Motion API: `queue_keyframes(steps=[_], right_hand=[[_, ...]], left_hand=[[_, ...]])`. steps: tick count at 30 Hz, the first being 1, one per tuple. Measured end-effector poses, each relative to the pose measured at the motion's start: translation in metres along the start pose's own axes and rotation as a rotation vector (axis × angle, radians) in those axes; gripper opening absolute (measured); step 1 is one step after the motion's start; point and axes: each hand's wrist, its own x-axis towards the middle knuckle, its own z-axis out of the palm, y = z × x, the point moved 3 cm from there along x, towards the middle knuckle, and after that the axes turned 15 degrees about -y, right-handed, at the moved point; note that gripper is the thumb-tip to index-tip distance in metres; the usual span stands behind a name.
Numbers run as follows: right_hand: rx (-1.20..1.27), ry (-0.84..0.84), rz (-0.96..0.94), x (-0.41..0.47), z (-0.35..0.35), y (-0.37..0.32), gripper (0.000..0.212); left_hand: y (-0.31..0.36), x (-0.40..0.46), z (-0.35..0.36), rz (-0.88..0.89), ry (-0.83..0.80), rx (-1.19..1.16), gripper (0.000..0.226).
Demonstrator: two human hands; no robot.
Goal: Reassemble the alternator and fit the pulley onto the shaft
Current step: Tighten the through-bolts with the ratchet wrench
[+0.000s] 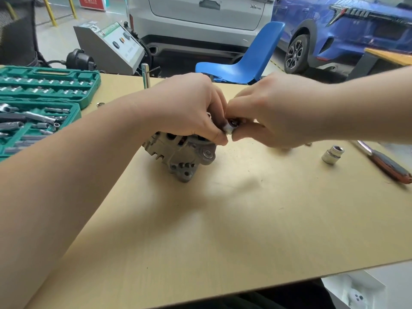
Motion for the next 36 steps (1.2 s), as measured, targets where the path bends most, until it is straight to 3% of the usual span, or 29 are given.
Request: queue_keyframes(steps=[4,5,7,10,12,14,17,18,19,22,24,26,27,30,31,32,33,36], right_hand=[[0.889,-0.068,0.358,0.007,0.01,-0.003,0.037],[0.953,-0.082,0.387,0.006,0.008,-0.007,0.035],[0.61,-0.063,0.349,0.006,0.006,-0.004,0.031],[-0.055,0.006,0.078,0.003,0.002,-0.006,0.023],[-0.111,0.014,-0.021,0.001,0.0,-0.005,0.024],[0.216,0.019,0.105,0.002,-0.002,-0.005,0.023],[1.096,-0.115,0.371,0.008,0.005,-0.008,0.029],[1.181,-0.114,0.402,0.008,0.004,-0.009,0.03],[1.051,-0.103,0.397,0.007,0.003,-0.008,0.03],[0.053,-0.061,0.188,0.008,-0.003,-0.006,0.025],[-0.326,-0.084,0.016,0.004,-0.003,-0.007,0.027],[-0.302,-0.089,-0.034,0.001,-0.002,-0.006,0.035],[-0.151,-0.051,0.01,0.0,-0.003,-0.007,0.037],[0.704,-0.082,0.295,0.006,0.001,-0.005,0.037],[0.899,-0.116,0.366,0.006,0.0,-0.008,0.036],[0.914,-0.132,0.378,0.007,-0.001,-0.011,0.036],[0.715,-0.135,0.349,0.008,-0.002,-0.009,0.036],[-0.229,-0.068,0.106,0.007,-0.004,-0.011,0.032]], left_hand=[[-0.002,0.002,0.001,-0.031,0.034,-0.022,0.016],[-0.001,0.002,0.001,-0.027,0.028,-0.021,0.016],[-0.001,0.002,0.0,-0.002,0.016,-0.023,0.012],[-0.002,-0.001,-0.001,0.022,-0.013,-0.032,0.01],[-0.001,-0.001,0.0,0.015,-0.01,-0.025,0.01],[-0.002,0.001,0.0,0.003,0.017,-0.031,0.011],[-0.003,0.003,0.0,0.005,-0.004,-0.077,0.012],[-0.002,0.002,0.0,0.012,-0.015,-0.071,0.012],[-0.002,0.002,0.0,0.02,-0.02,-0.062,0.012],[-0.003,0.001,-0.001,0.018,-0.023,-0.042,0.009],[-0.003,0.0,-0.001,0.014,-0.036,-0.039,0.009],[-0.003,0.001,-0.001,0.002,-0.023,-0.046,0.01],[-0.002,0.001,-0.001,-0.008,-0.007,-0.046,0.012],[-0.003,0.001,0.0,-0.014,0.013,-0.049,0.015],[-0.003,0.001,0.0,-0.01,0.004,-0.056,0.014],[-0.003,0.001,0.0,-0.002,-0.004,-0.06,0.013],[-0.004,0.001,0.0,0.007,-0.007,-0.058,0.012],[-0.004,0.001,0.0,0.02,-0.02,-0.039,0.008]])
